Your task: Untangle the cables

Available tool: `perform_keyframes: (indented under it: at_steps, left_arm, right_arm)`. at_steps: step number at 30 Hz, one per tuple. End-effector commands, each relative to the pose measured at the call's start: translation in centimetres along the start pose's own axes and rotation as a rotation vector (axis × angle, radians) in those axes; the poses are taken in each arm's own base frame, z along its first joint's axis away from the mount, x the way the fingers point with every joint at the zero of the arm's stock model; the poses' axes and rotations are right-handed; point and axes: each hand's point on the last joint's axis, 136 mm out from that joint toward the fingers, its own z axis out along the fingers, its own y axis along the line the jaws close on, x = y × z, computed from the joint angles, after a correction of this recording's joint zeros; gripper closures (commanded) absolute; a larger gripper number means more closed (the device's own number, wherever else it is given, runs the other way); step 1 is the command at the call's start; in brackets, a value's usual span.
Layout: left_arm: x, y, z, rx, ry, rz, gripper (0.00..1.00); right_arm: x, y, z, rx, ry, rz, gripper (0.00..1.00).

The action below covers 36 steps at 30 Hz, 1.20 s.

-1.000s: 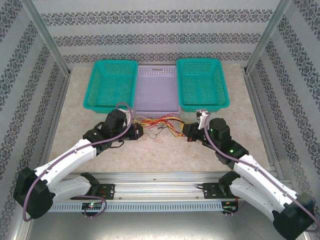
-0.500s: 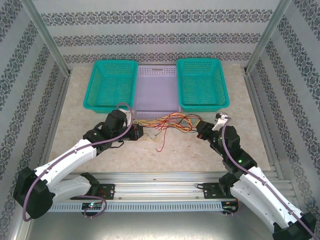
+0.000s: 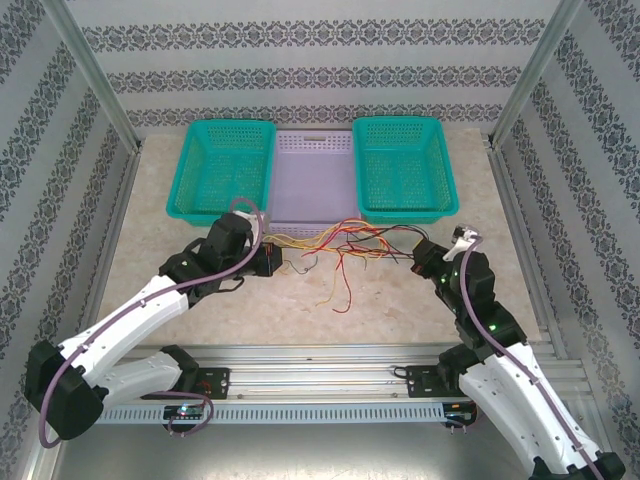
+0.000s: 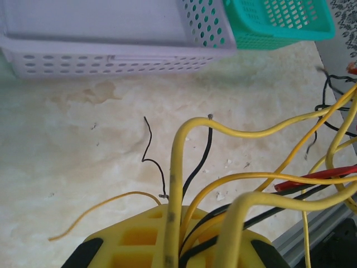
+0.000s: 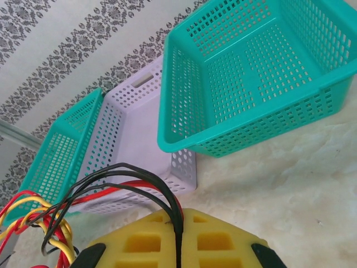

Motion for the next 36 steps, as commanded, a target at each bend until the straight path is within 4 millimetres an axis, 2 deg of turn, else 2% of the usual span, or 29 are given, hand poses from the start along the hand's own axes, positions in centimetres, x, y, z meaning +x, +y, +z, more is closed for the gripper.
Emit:
perform_keyframes:
  at_steps: [1, 4, 7, 11, 13, 18, 20, 23, 26, 27, 31, 33, 36]
  left_arm:
    - [1.1, 7.6, -1.2, -0.370, 0.023, -0.058, 1.00]
    - [1.6, 9.6, -1.4, -0.451, 0.051, -0.098, 1.00]
    - [2.3, 10.7, -1.3, -0.473, 0.082, -0.130, 1.00]
    - [2.6, 10.7, -1.3, -0.448, 0.077, -0.142, 1.00]
    - [2.5, 11.0, -1.6, -0.468, 0.075, -0.141, 1.00]
    - [1.9, 11.9, -3.0, -0.546, 0.079, -0.149, 1.00]
    - [1.8, 12.2, -3.5, -0.566, 0.081, -0.159, 1.00]
    - [2.0, 12.2, -3.3, -0.555, 0.097, -0.169, 1.00]
    - [2.5, 11.6, -2.4, -0.500, 0.108, -0.180, 1.00]
    - [2.6, 11.4, -2.0, -0.479, 0.109, -0.185, 1.00]
    - [2.6, 11.2, -1.5, -0.465, 0.119, -0.191, 1.00]
    - [2.5, 10.7, -1.3, -0.436, 0.123, -0.187, 1.00]
    - [2.2, 10.1, -1.0, -0.400, 0.122, -0.178, 1.00]
  right_arm:
    - [-2.6, -5.2, -1.5, 0.263, -0.108, 0.010, 1.00]
    - [-3.6, -6.3, -2.3, 0.299, -0.131, 0.050, 1.00]
    - [-4.0, -6.4, -2.4, 0.275, -0.117, 0.097, 1.00]
    - [-3.6, -5.6, -1.4, 0.211, -0.050, 0.102, 1.00]
    - [-3.4, -6.0, -1.2, 0.236, -0.032, 0.088, 1.00]
    - [-4.3, -8.5, -3.0, 0.380, -0.079, 0.112, 1.00]
    - [-4.8, -8.8, -3.7, 0.395, -0.111, 0.119, 1.00]
    - [-5.0, -7.8, -3.6, 0.340, -0.102, 0.118, 1.00]
    - [-4.2, -4.8, -1.7, 0.148, -0.025, 0.105, 1.00]
    - [-3.7, -4.3, -1.3, 0.119, 0.010, 0.107, 1.00]
    - [-2.3, -5.1, -0.6, 0.140, 0.064, 0.096, 1.00]
    - [-1.5, -4.2, -0.1, 0.073, 0.109, 0.081, 0.95]
    - [-0.5, -4.0, 0.3, 0.067, 0.148, 0.063, 0.91]
